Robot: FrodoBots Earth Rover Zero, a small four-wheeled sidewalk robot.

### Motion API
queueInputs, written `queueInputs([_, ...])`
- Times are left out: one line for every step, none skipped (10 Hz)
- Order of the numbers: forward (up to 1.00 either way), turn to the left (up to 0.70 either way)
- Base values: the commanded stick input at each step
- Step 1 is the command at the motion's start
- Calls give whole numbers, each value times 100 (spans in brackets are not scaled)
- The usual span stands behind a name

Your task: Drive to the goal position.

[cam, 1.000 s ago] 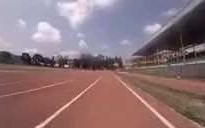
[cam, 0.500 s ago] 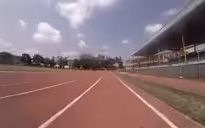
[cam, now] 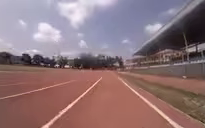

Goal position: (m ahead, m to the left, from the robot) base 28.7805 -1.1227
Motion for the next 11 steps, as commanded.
queueInputs([70,0])
queueInputs([70,0])
queueInputs([70,0])
queueInputs([70,0])
queueInputs([70,0])
queueInputs([70,0])
queueInputs([70,0])
queueInputs([70,0])
queueInputs([70,0])
queueInputs([70,0])
queueInputs([70,0])
